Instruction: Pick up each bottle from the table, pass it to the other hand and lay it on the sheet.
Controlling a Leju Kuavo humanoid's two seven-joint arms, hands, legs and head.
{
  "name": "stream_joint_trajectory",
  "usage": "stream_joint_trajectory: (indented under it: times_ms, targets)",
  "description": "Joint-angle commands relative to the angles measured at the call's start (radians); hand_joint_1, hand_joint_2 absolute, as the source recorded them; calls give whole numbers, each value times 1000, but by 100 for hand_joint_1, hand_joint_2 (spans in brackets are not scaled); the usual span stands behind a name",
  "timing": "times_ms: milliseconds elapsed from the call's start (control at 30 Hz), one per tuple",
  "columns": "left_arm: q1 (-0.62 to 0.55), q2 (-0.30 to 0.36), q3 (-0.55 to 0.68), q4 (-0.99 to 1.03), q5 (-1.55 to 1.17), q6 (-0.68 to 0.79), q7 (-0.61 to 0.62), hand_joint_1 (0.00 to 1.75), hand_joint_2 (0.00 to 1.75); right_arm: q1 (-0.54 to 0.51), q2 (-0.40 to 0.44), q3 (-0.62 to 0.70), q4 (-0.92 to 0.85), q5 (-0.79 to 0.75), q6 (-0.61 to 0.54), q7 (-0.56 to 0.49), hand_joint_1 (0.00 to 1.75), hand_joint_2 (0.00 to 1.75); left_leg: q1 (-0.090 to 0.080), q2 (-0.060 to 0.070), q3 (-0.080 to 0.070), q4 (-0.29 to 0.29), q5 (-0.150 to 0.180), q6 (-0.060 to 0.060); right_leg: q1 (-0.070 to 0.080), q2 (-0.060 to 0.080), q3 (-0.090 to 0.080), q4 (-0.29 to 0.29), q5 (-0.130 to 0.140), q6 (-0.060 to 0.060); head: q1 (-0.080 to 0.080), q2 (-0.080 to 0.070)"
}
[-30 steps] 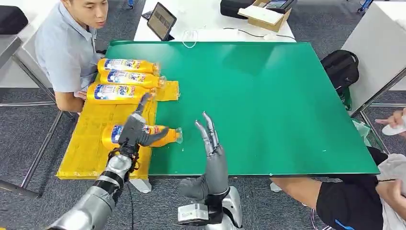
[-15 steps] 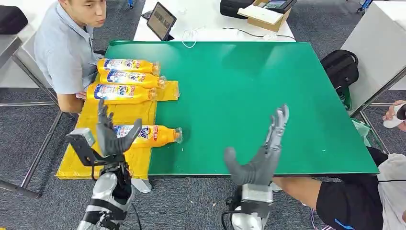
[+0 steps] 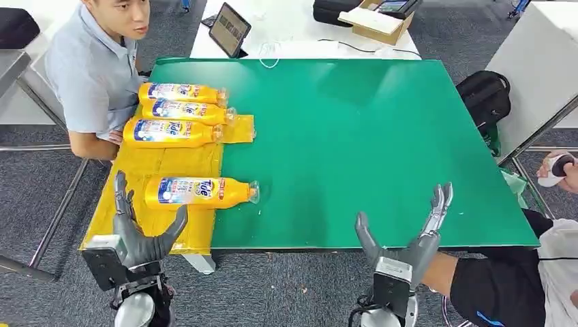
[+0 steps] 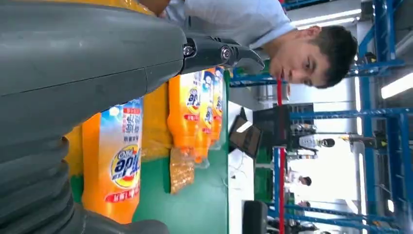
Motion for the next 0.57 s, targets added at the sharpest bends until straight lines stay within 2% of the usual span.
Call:
stream_joint_trajectory:
  times_ms: [33, 267, 567]
  targets:
    - [36, 44, -92, -9, 52, -82, -4, 0, 175, -23, 11, -67, 133, -6, -2, 0, 0, 175, 1, 1, 3, -1, -1, -1, 1, 1, 3, -2, 0, -1, 0, 0]
    - [35, 34, -91, 26, 59, -104, -4, 0, 175, -39, 3, -83, 184, -31, -2, 0, 0, 175, 1, 1, 7, -1, -2, -1, 1, 1, 8, -2, -2, -2, 0, 0]
    - [36, 31, -75, 29, 75, -114, -2, 0, 175, -40, 2, -91, 217, -30, -2, 0, 0, 175, 1, 1, 3, -1, -1, -1, 1, 1, 3, -1, -1, -1, 0, 0]
